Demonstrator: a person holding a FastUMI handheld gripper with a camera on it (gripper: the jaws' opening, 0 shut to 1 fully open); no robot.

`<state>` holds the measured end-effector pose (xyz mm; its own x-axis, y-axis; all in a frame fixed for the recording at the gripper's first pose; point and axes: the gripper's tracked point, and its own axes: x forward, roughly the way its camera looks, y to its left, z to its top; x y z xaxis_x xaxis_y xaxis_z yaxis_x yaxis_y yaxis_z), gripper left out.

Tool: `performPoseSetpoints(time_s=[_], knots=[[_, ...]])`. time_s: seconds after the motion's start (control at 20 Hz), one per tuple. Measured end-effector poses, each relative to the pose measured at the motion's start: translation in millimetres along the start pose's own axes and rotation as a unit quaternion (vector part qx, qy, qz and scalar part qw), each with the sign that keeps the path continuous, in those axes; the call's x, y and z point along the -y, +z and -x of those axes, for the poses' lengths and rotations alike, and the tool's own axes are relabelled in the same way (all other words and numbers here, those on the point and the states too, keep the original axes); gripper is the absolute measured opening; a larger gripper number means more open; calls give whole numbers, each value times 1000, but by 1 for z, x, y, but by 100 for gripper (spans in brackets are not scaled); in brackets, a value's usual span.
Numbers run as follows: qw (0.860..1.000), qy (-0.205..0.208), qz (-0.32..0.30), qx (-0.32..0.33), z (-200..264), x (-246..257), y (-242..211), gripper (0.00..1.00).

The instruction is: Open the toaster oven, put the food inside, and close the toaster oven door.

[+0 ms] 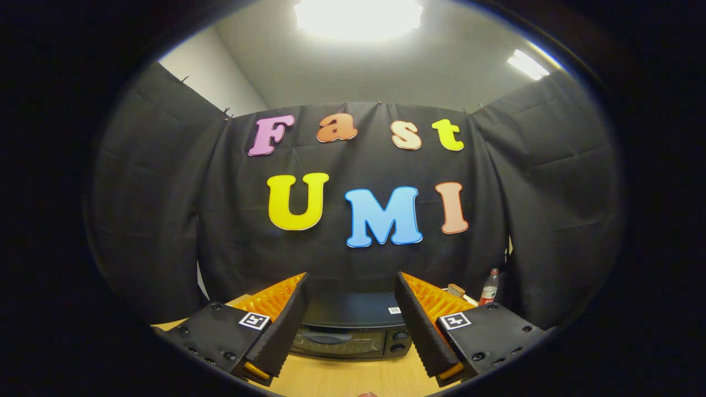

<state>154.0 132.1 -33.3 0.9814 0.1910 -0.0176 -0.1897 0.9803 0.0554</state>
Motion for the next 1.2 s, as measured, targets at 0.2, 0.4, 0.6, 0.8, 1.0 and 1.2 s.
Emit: performPoseSetpoints(time_s=[0.2, 0.4, 0.6, 0.8, 1.0, 1.2], knots=[[1000, 9, -6, -21, -42, -16, -31, 96], [998, 12, -5, -54, -72, -25, -71, 96], [996, 16, -1, -88, -98, -32, -112, 96], [992, 19, 0, -124, -113, -38, -147, 96], [989, 21, 2, -150, -119, -41, -176, 96], [986, 7, 9, -168, -121, -41, -199, 96]])
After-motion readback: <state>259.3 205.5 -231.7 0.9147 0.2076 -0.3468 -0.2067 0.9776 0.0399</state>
